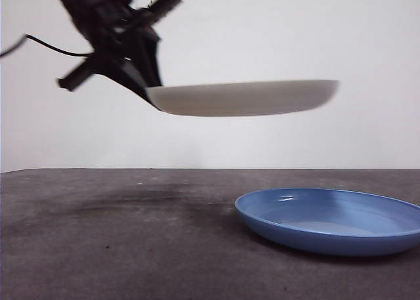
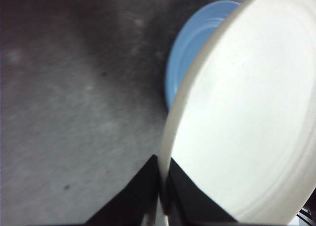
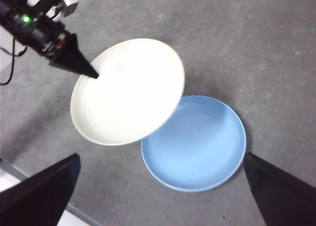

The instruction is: Pick up the white plate, put it on the blue plate, put it on desk

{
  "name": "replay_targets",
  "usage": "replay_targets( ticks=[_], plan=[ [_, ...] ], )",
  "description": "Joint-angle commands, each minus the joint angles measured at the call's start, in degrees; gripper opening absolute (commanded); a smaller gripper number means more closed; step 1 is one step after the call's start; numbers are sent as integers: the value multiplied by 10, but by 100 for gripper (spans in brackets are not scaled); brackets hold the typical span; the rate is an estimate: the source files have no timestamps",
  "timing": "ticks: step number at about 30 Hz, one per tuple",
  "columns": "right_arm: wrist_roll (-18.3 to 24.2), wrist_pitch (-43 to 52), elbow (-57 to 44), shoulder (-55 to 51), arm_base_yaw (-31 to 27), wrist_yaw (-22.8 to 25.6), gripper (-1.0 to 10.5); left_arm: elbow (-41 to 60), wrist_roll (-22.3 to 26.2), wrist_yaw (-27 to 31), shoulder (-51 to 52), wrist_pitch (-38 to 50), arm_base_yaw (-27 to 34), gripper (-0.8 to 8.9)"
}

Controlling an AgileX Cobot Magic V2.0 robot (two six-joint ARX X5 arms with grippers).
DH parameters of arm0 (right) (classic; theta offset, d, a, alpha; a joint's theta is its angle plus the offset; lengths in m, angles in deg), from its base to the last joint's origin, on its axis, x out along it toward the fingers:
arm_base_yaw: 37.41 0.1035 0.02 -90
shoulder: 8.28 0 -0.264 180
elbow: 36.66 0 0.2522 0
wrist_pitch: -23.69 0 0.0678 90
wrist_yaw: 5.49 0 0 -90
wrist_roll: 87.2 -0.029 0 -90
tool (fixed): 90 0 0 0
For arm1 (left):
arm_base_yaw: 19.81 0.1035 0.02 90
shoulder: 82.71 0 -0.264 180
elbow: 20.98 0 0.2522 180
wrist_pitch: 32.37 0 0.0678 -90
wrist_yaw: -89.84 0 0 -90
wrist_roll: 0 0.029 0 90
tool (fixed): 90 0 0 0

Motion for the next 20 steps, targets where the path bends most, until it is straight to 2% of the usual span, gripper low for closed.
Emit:
replay_targets(
  ticks=[1,11,20],
  plan=[
    [10,-3,11,-9,2,10,665,-33,-11,-3,-39,5,-21,9],
    [8,-4,11,-23,2,7,665,-122,-16,-3,-162,-2,-72,9],
    [8,-4,11,-23,2,7,665,-194,-18,-3,-252,-22,-88,9]
  ],
)
